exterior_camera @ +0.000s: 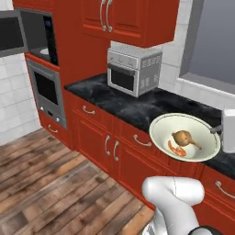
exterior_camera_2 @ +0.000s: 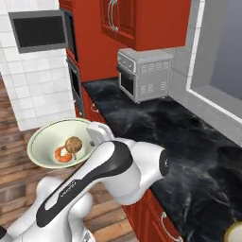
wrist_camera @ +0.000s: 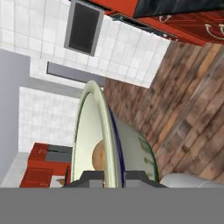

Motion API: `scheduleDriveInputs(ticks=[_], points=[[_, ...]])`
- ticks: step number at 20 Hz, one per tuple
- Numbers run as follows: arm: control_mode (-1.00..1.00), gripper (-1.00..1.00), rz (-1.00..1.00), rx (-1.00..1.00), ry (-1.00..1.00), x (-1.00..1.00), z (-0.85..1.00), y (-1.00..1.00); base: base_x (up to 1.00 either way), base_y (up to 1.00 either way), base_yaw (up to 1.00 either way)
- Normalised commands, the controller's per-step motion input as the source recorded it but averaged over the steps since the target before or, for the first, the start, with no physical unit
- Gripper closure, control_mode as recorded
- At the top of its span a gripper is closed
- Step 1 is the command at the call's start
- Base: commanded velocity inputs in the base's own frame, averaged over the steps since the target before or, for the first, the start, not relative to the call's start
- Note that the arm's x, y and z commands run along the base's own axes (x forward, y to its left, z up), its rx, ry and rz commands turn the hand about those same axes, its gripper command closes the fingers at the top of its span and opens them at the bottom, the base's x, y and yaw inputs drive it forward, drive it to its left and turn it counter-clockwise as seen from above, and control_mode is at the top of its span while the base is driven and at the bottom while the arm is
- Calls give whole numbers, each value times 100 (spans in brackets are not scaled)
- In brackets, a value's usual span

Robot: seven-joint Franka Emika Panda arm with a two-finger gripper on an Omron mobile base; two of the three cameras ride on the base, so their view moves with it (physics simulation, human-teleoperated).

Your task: Place the bowl containing the shrimp and onion in the microwave. Close the microwave door and press the start button to microwave the meal.

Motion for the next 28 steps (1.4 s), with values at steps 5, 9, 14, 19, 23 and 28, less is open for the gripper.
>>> scheduleDriveInputs(ticks=[5, 9, 14, 19, 23, 28], points=[[100, 100, 0, 0, 0, 0, 0, 0, 74, 73, 39], [100, 100, 0, 0, 0, 0, 0, 0, 94, 100, 24], [100, 100, 0, 0, 0, 0, 0, 0, 64, 100, -4], [100, 100, 0, 0, 0, 0, 0, 0, 47, 100, -34], [100, 100, 0, 0, 0, 0, 0, 0, 41, 97, -47], [100, 100, 0, 0, 0, 0, 0, 0, 41, 96, -48]])
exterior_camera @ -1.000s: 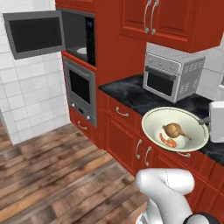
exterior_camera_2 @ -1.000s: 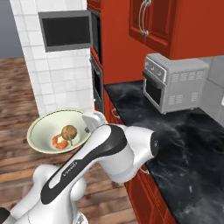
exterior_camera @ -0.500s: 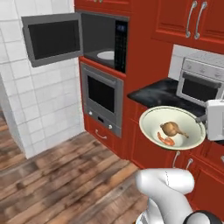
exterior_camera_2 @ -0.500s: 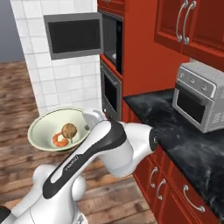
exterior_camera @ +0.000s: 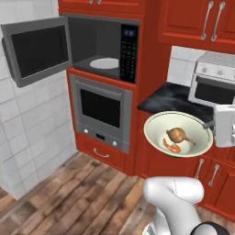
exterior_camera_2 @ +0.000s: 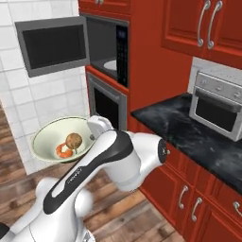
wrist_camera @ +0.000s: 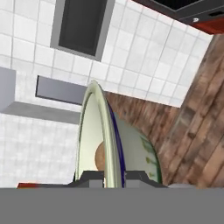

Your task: Place the bowl containing the shrimp and onion in the microwave. Close the microwave door and press the start button to microwave the meal.

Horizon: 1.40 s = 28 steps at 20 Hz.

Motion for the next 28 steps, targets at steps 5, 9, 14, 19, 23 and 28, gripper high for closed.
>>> scheduleDriveInputs(ticks=[5, 9, 14, 19, 23, 28], points=[[100, 100, 0, 0, 0, 0, 0, 0, 43, 100, -41], [100, 100, 0, 0, 0, 0, 0, 0, 49, 99, -29], [100, 100, 0, 0, 0, 0, 0, 0, 56, 77, -12], [100, 100, 0, 0, 0, 0, 0, 0, 67, 29, 0], [100, 100, 0, 0, 0, 0, 0, 0, 74, 10, 0], [100, 100, 0, 0, 0, 0, 0, 0, 68, 11, 0]])
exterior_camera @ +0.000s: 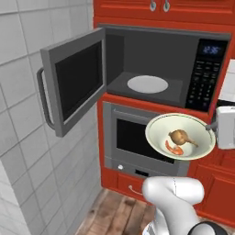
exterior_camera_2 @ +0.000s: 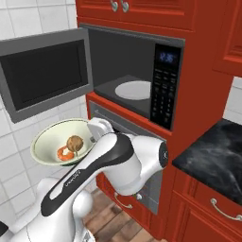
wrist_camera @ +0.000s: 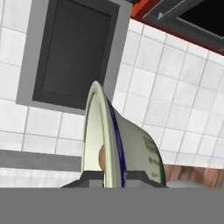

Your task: Place the bowl containing the shrimp and onion in the microwave. Close the microwave door and press the start button to microwave the meal.

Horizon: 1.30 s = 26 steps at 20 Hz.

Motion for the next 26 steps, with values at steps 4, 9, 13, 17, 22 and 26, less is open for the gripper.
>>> scheduleDriveInputs(ticks=[4, 9, 13, 17, 22, 26], points=[[100, 100, 0, 0, 0, 0, 0, 0, 62, 22, 0], [100, 100, 0, 0, 0, 0, 0, 0, 65, 19, 0], [100, 100, 0, 0, 0, 0, 0, 0, 69, 11, 0], [100, 100, 0, 0, 0, 0, 0, 0, 69, 1, 0], [100, 100, 0, 0, 0, 0, 0, 0, 66, 0, 0], [100, 100, 0, 0, 0, 0, 0, 0, 35, 0, 0]])
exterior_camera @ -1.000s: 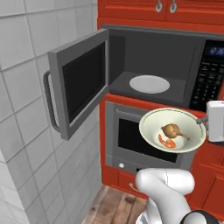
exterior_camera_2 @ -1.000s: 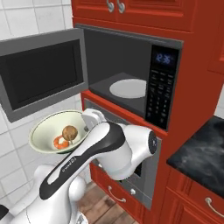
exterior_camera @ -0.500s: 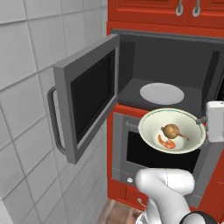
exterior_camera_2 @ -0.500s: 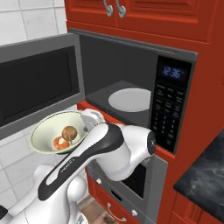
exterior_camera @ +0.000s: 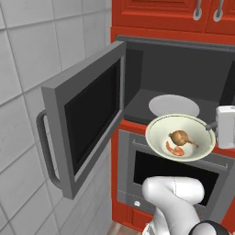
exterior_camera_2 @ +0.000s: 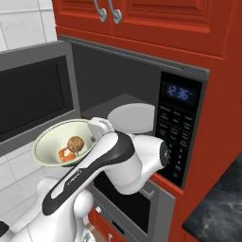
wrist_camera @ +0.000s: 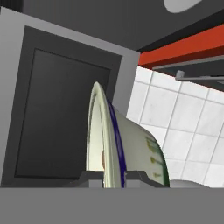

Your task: Place the bowl containing the shrimp and onion in the microwave. Close the microwave door and press the start button to microwave the meal.

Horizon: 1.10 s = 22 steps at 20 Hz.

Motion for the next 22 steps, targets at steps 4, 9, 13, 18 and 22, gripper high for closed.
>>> scheduleDriveInputs(ticks=[4, 9, 13, 18, 22], points=[[-100, 100, 1, 0, 0, -2, 0, 0, 0, 0, 1], [-100, 100, -1, 0, -10, -21, -3, 2, 0, 0, 0], [-100, 100, -13, 0, -10, -38, 4, 5, 0, 0, 0], [-100, 100, -43, 0, -5, -16, 0, 29, 0, 0, 0], [-100, 100, -54, 5, -5, -24, 7, 22, 0, 0, 0]])
